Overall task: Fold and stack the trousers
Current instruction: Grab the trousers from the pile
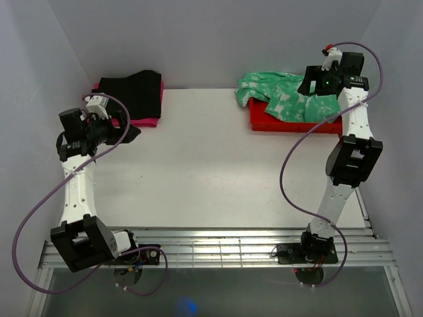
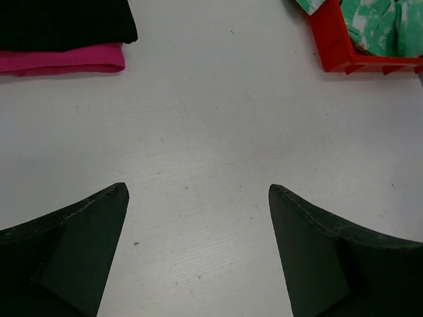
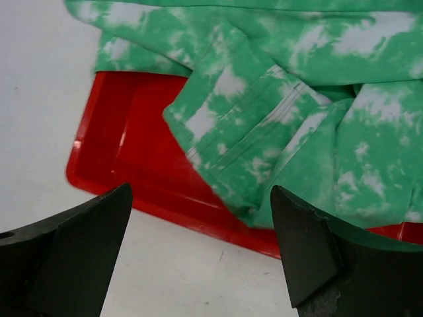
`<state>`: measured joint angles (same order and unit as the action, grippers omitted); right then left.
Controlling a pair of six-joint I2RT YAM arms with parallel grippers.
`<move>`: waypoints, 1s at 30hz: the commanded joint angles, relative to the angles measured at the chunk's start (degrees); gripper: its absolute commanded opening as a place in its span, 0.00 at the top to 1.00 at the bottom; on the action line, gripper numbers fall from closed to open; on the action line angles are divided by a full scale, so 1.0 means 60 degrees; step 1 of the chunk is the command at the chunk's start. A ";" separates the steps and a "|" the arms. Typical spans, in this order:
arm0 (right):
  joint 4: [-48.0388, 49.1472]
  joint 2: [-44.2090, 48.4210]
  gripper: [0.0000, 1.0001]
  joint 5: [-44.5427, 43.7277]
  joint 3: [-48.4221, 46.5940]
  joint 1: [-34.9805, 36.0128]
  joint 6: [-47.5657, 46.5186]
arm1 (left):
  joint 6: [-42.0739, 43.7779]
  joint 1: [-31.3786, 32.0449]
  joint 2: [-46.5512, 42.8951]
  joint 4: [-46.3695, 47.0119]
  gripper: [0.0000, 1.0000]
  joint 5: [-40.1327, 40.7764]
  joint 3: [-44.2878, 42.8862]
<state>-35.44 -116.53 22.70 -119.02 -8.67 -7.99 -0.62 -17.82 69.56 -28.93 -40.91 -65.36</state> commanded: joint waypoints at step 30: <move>0.0502 -0.4939 0.43 -0.1352 -0.0803 -0.0665 -0.1832 | -0.0643 -0.0003 0.1165 0.0515 0.02 -0.0199 0.0171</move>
<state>-27.22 -142.89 10.70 -123.87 -13.17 -18.20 -4.73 -17.82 76.64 -25.32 -42.00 -62.30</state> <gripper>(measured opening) 0.705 0.979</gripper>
